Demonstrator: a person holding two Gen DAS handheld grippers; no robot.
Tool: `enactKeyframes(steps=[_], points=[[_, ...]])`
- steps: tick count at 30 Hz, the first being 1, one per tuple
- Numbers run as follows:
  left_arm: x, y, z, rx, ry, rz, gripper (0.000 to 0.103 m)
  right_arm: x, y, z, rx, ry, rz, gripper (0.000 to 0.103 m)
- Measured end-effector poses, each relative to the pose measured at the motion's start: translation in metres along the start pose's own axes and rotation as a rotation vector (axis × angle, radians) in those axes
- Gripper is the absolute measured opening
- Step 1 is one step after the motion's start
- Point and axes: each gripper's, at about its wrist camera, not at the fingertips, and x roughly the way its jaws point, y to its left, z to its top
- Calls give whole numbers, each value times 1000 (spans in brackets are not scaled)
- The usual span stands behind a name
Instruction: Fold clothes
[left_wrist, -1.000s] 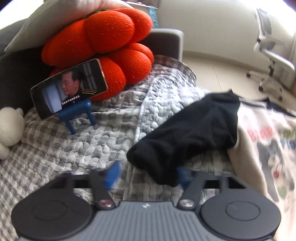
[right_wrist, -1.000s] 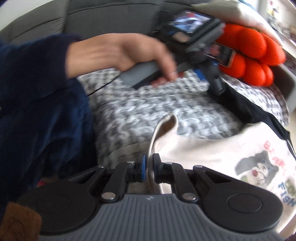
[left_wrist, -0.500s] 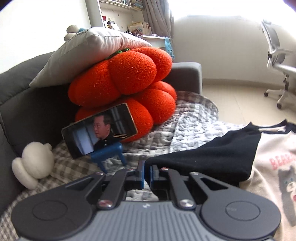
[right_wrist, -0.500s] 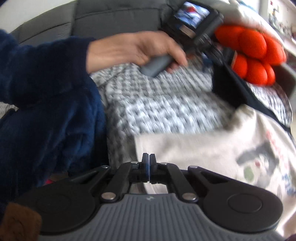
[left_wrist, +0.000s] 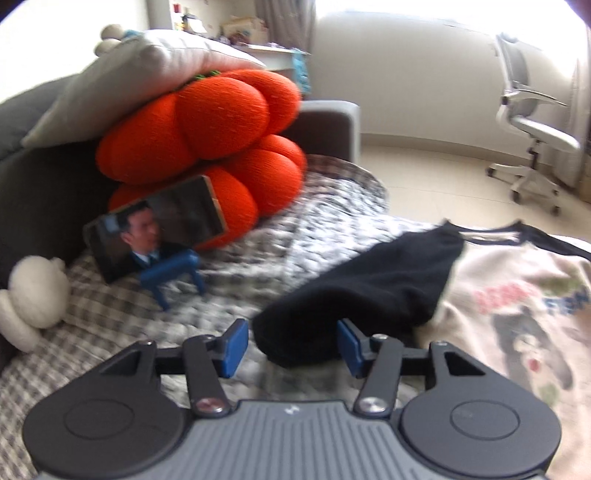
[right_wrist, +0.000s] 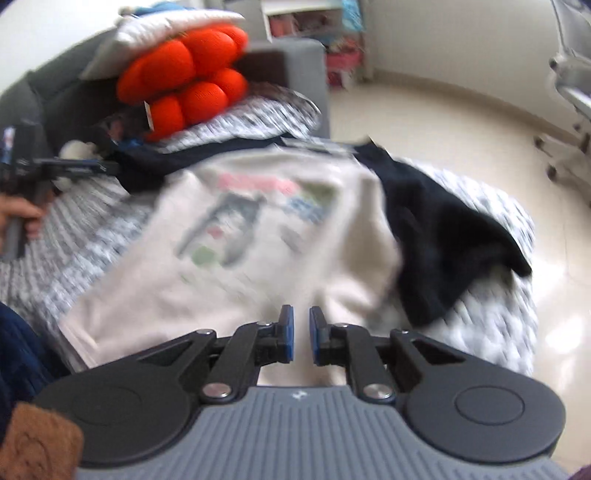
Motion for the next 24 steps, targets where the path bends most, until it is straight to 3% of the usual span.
enactKeyframes(steps=[7,9,11,13,17,19,21,22,23,24], points=[[-27,-27,-31,7,55,-144,54,-8,-20,-42,-11,83,-23,15],[-35,-35,-39,9,71,-185,54,-13,-23,-51,-18,93,-27,21],[-40,-40,-49,4,91,-207,54,-17,-25,-59,-28,98,-27,39],[-44,-43,-58,4,114,-229,54,-20,-24,-67,-46,98,-9,47],[-44,-48,-72,23,160,-254,53,-13,-18,-84,-80,153,-3,47],[-41,-49,-77,27,190,-263,46,-9,-14,-91,-109,167,-13,47],[-37,-51,-83,22,219,-284,20,-11,-10,-90,-121,139,-5,29],[-33,-52,-85,19,238,-295,13,-11,-10,-89,-114,130,7,15],[-31,-54,-87,20,251,-300,3,-13,-8,-87,-123,122,8,13],[-32,-55,-87,28,246,-299,2,-17,-6,-85,-130,105,15,12]])
